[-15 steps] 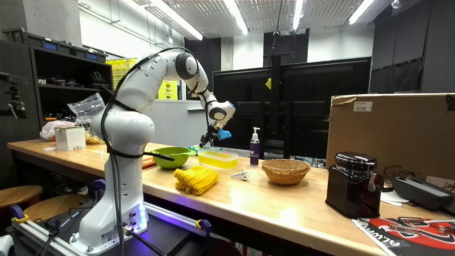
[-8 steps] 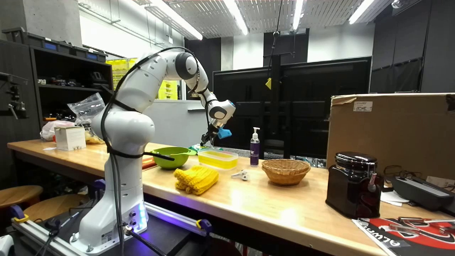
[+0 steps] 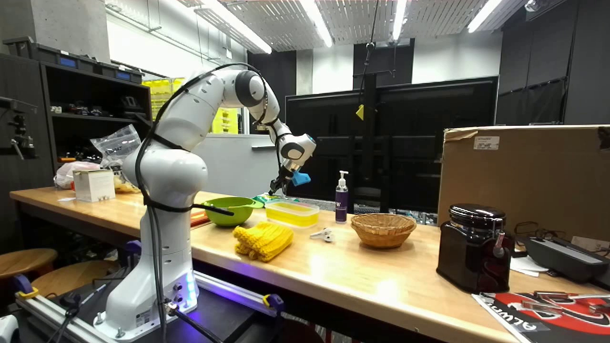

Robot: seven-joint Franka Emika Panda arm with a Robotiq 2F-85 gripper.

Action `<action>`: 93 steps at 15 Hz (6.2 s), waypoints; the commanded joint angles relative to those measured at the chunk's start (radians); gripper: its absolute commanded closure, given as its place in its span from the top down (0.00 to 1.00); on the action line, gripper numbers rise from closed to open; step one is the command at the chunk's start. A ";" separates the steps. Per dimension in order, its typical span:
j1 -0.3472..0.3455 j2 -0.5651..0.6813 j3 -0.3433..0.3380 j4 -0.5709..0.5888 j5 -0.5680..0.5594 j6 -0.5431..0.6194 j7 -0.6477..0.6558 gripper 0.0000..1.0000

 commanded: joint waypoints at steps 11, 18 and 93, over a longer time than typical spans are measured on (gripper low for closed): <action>-0.013 0.045 -0.008 0.056 -0.039 -0.223 0.046 0.04; -0.012 0.068 -0.009 0.085 -0.084 -0.308 0.096 0.04; 0.039 -0.174 0.080 -0.347 0.103 0.507 -0.027 0.08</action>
